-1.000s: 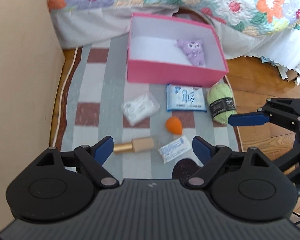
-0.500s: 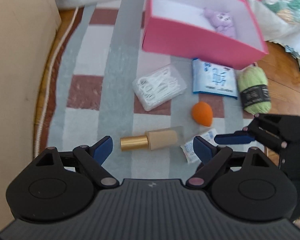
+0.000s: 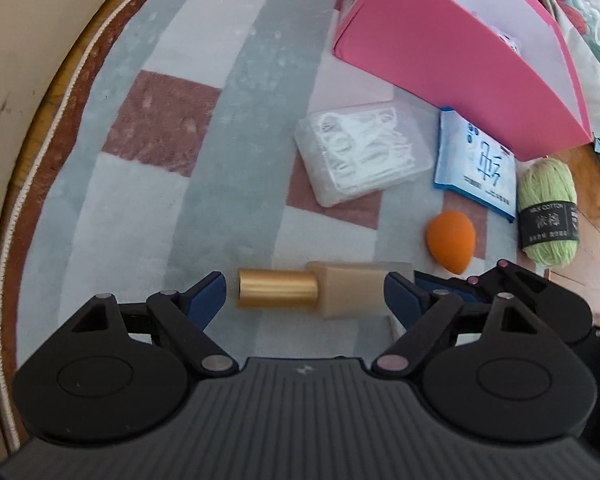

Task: Organize objects
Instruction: 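Move the left gripper to the gold-capped foundation bottle and grasp it, then lift the foundation bottle and carry it over the pink box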

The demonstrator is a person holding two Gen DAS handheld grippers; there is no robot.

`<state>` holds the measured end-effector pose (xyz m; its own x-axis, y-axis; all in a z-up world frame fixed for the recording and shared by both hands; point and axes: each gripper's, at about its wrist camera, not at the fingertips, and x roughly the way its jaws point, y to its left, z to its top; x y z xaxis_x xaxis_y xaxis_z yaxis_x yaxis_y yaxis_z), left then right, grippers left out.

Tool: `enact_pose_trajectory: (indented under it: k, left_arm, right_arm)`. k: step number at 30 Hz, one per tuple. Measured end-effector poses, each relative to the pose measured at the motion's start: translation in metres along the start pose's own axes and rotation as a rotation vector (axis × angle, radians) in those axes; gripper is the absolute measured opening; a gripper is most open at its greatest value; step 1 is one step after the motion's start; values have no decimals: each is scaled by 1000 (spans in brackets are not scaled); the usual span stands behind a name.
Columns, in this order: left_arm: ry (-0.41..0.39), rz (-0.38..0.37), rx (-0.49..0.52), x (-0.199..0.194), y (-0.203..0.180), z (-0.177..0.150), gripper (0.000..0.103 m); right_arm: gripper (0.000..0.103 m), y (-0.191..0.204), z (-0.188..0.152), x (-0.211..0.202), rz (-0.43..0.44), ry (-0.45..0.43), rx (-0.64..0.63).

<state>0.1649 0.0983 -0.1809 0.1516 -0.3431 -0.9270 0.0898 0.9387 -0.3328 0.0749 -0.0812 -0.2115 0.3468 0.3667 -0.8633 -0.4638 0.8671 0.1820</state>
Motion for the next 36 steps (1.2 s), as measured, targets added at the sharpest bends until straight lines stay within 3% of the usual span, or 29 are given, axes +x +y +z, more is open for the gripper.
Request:
enact_pose_trajectory:
  k: [1, 4, 8, 16, 24, 28, 31, 36]
  left_arm:
    - [2, 3, 7, 5, 0, 1, 78]
    - [-5, -16, -20, 5, 4, 6, 77]
    - [-7, -44, -50, 6, 11, 3, 76]
    - [-44, -58, -107, 2, 17, 2, 66]
    - [-55, -62, -136, 3, 18, -1, 66]
    - [-77, -49, -118, 4, 13, -2, 69]
    - [-95, -52, -110, 9, 13, -1, 77]
    - [-109, -54, -115, 9, 12, 0, 77]
  right_arm:
    - [75, 3, 0, 3, -10, -7, -9]
    - [74, 12, 4, 12, -77, -26, -28]
    - [73, 10, 5, 15, -105, -42, 9]
    - [78, 11, 1, 19, -145, -93, 56]
    - [85, 7, -8, 14, -183, -85, 36]
    - [70, 14, -7, 10, -169, -92, 42]
    - [70, 17, -7, 10, -177, -95, 30]
    - [72, 12, -10, 11, -156, -128, -6]
